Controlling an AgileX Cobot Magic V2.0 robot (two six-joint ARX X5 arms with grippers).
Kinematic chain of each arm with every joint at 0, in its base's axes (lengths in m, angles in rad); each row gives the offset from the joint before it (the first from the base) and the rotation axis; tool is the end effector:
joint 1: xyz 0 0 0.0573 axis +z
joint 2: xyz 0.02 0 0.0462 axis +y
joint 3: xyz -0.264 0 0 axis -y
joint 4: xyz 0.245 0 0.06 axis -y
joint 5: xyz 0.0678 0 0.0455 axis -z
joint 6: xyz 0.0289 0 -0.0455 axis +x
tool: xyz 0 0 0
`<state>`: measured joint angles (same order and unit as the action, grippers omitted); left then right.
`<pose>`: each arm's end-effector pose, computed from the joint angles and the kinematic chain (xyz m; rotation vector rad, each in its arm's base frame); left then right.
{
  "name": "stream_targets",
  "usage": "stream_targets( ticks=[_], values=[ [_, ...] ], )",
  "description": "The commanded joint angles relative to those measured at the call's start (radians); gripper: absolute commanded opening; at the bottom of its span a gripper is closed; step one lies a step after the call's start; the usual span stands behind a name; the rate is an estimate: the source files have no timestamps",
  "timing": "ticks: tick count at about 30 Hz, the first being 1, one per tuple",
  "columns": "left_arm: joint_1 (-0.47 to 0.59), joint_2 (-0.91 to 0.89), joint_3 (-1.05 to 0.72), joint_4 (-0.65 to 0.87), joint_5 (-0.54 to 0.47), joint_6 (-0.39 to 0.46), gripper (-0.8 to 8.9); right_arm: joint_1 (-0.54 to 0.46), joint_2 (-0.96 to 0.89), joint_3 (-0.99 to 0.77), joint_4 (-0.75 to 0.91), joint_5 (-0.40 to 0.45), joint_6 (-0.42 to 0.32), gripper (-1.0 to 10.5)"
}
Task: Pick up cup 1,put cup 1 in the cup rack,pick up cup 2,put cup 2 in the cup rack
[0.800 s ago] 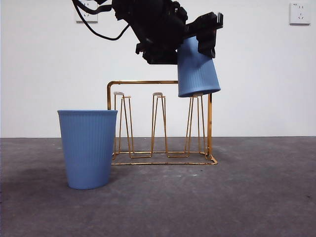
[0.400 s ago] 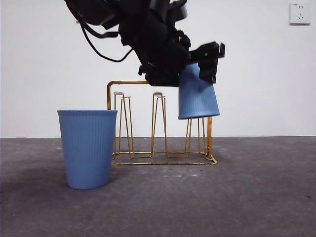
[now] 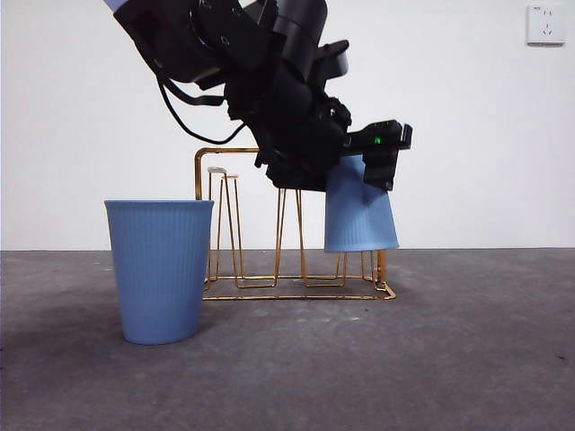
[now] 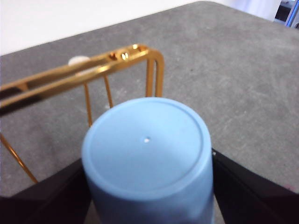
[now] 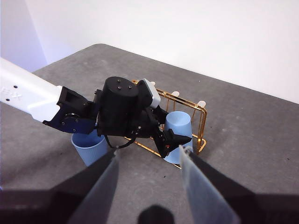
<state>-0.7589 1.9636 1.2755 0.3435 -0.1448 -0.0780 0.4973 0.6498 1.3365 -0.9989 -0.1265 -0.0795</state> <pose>0.3215 -0.2992 0.2056 0.0779 0.3381 -0.5947 0.0449 0.0285 0.4353 -0.1348 0.2872 0.6310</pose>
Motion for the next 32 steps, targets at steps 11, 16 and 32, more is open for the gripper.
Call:
stream_targets(
  ticks=[11, 16, 32],
  values=[
    [-0.001, 0.034, 0.002, -0.084, -0.016, 0.000, -0.09, 0.000, 0.003, -0.006, 0.004, 0.003, -0.019, 2.2],
    [-0.002, 0.034, 0.002, -0.125, -0.012, -0.030, 0.00, 0.000, 0.003, -0.006, 0.004, 0.003, -0.019, 2.2],
    [-0.002, 0.034, 0.002, -0.143, 0.052, -0.076, 3.86, 0.000, 0.003, -0.006, 0.003, 0.003, -0.031, 2.2]
  ],
)
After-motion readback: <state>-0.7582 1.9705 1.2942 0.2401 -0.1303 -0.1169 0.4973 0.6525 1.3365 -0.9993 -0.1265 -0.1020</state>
